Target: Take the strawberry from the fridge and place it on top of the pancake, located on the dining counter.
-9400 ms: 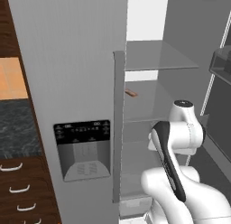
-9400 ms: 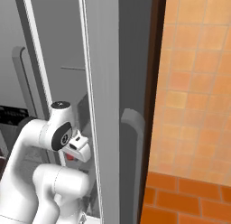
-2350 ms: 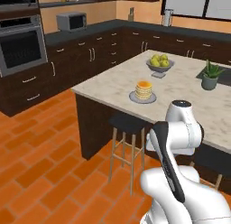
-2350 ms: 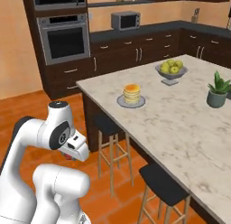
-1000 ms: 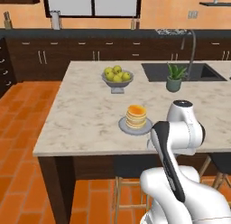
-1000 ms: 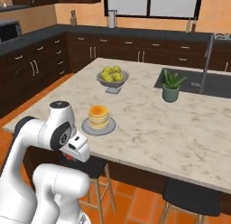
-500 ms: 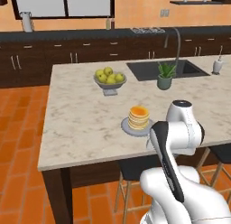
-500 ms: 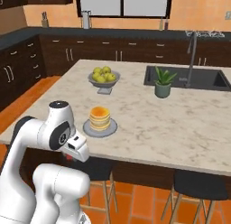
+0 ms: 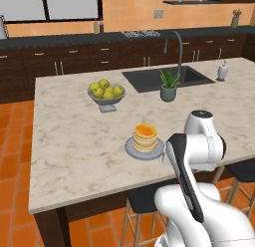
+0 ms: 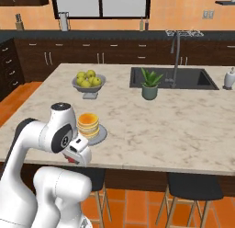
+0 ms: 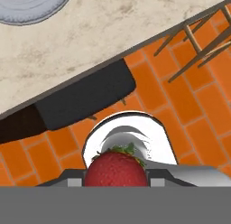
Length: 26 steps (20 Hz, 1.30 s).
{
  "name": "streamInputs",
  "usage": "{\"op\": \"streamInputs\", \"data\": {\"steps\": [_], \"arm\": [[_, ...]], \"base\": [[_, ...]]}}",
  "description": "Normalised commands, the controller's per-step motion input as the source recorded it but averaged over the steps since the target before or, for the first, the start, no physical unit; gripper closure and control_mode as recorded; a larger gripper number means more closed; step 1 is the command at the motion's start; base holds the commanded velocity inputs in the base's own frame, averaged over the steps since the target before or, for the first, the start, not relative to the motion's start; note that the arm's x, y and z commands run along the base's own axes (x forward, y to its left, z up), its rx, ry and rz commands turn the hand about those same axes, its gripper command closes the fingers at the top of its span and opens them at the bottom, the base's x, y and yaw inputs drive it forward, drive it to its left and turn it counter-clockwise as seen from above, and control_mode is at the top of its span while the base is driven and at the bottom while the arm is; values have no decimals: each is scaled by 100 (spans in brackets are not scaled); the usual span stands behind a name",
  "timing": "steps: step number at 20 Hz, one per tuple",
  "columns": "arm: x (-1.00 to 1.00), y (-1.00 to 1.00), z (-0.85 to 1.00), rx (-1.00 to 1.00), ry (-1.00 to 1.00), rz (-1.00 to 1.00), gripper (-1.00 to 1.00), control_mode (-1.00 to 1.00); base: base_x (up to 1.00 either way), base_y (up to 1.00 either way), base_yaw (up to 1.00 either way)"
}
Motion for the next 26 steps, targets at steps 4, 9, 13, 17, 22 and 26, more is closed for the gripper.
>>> {"op": "streamInputs", "data": {"steps": [4, 9, 13, 17, 22, 26], "arm": [[58, 52, 6, -3, 0, -2, 100, -100], [66, 17, 55, -1, 0, 0, 100, -100], [88, 0, 62, 0, 3, 0, 100, -100], [100, 0, 35, 0, 0, 5, 100, -100], [80, 0, 53, 0, 0, 8, 100, -100], [71, 0, 18, 0, -7, 6, 100, -100]], "base": [[0, 0, 0], [0, 0, 0], [0, 0, 0], [0, 0, 0], [0, 0, 0], [0, 0, 0]]}}
